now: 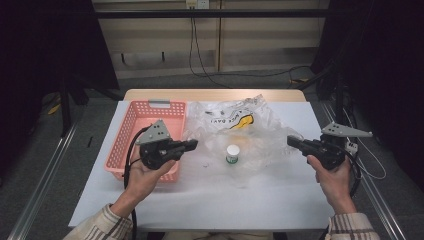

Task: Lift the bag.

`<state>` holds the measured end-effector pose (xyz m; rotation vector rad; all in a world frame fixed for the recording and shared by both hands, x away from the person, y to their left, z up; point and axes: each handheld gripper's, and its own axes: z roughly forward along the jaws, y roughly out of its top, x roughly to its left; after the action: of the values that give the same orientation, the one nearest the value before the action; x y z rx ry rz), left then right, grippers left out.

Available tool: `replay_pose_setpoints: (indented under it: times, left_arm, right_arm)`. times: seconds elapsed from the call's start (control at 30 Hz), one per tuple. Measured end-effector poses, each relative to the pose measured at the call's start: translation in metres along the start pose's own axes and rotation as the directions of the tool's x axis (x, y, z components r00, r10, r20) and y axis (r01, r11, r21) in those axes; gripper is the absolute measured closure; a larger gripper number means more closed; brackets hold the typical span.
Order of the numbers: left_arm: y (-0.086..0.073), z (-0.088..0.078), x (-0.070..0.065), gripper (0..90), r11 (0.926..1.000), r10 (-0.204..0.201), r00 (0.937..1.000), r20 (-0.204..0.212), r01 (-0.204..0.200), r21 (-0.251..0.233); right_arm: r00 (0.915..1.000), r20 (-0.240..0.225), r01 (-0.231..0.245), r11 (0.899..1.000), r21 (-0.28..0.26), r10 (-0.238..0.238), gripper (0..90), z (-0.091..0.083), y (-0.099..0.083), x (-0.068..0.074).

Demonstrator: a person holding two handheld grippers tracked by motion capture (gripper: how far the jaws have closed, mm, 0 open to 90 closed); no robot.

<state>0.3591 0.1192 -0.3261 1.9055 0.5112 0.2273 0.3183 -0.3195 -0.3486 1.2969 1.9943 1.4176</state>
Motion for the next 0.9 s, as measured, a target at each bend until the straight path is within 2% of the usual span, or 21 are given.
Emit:
replay_pose_setpoints:
  times: [0.4, 0.63, 0.9]
  left_arm:
    - [0.035, -0.014, 0.006, 90.0, 0.9979, 0.026, 0.9993, -0.027, -0.027, -0.058]
    - [0.05, -0.019, 0.016, 90.0, 0.9975, 0.023, 0.9981, -0.057, -0.027, -0.066]
    - [0.066, -0.025, 0.028, 90.0, 0.9944, 0.01, 0.9949, -0.1, -0.021, -0.104]
  right_arm:
    - [0.9998, 0.017, 0.006, 0.998, -0.067, -0.005, 90.0, -0.004, 0.039, -0.007]
    - [0.9995, 0.011, 0.031, 0.996, -0.088, -0.03, 90.0, -0.002, 0.061, -0.003]
    - [0.9985, 0.013, 0.054, 0.991, -0.123, -0.053, 90.0, 0.001, 0.09, 0.002]
